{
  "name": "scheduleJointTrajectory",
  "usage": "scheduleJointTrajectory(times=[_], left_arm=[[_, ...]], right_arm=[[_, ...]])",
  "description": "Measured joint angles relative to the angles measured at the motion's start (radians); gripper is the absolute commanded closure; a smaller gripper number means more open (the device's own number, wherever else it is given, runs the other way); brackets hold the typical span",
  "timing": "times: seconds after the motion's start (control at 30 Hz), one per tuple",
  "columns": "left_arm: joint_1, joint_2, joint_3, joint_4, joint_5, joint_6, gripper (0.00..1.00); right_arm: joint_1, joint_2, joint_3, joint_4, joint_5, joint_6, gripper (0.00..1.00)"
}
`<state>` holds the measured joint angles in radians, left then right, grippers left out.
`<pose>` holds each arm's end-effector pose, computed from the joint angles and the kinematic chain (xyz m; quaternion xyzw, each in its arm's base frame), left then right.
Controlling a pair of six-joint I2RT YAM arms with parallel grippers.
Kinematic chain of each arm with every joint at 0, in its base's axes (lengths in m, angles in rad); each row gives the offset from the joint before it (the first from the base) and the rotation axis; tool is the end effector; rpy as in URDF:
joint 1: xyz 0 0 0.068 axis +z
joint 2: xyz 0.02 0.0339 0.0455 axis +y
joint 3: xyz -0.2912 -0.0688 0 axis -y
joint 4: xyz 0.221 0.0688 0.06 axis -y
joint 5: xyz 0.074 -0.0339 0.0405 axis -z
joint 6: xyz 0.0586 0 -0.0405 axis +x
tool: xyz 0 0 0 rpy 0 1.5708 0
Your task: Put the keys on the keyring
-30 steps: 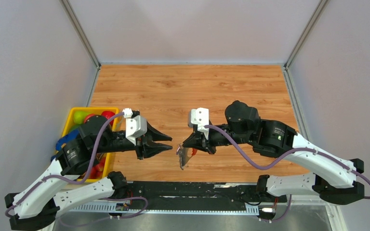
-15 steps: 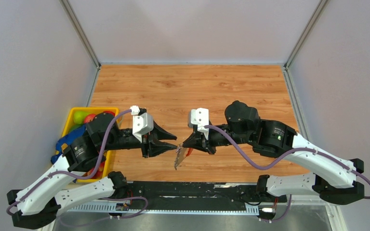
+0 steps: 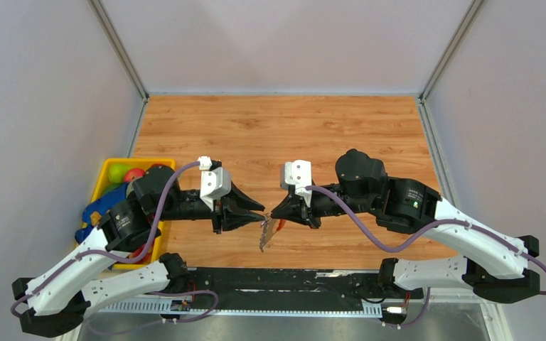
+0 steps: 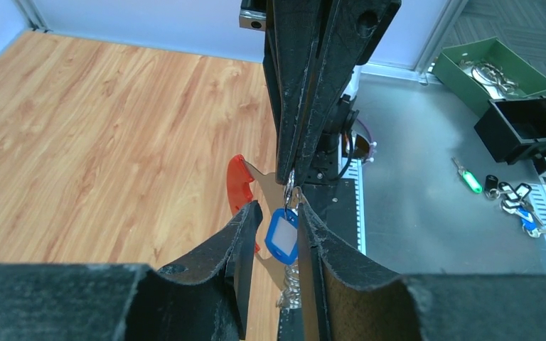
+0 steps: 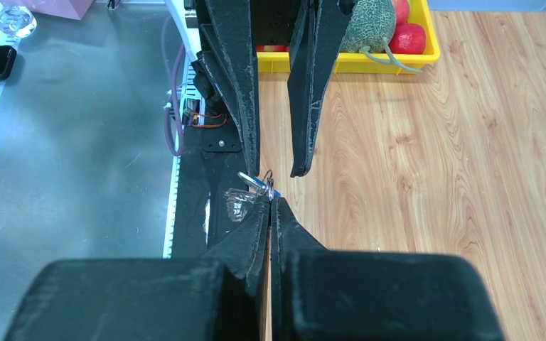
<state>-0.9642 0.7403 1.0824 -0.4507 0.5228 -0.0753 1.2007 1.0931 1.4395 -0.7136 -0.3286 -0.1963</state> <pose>0.0427 -0.1129 0.4271 0.4650 0.5751 -0.4873 0.4643 0.0527 0.1881 0.4571 -0.5939 0.5632 0.3870 0.4246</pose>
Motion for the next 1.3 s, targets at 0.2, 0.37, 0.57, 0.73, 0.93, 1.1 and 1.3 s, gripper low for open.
scheduleJointTrajectory(times=[0.2,0.37,0.57,0.73,0.93,1.1,1.3], left_arm=[[0.000,0.005,-0.005,0.007,0.013,-0.008,0.76],[0.000,0.008,-0.008,0.008,0.028,-0.012,0.97],[0.000,0.008,-0.008,0.007,0.041,-0.011,1.00],[0.000,0.008,-0.008,0.018,0.045,-0.011,1.00],[0.000,0.014,-0.008,0.029,0.049,-0.012,1.00],[0.000,0.020,-0.008,0.050,0.053,-0.013,1.00],[0.000,0.021,-0.011,0.052,0.056,-0.013,1.00]], right_arm=[[0.000,0.000,-0.001,0.000,-0.003,0.000,1.00],[0.000,0.000,-0.001,0.000,-0.003,0.000,1.00],[0.000,-0.002,-0.001,0.006,-0.004,0.000,1.00],[0.000,-0.016,-0.013,0.024,-0.003,0.000,1.00],[0.000,-0.066,-0.058,0.084,-0.007,0.000,1.00],[0.000,-0.095,-0.089,0.127,-0.014,0.000,1.00],[0.000,-0.104,-0.125,0.198,-0.019,0.003,1.00]])
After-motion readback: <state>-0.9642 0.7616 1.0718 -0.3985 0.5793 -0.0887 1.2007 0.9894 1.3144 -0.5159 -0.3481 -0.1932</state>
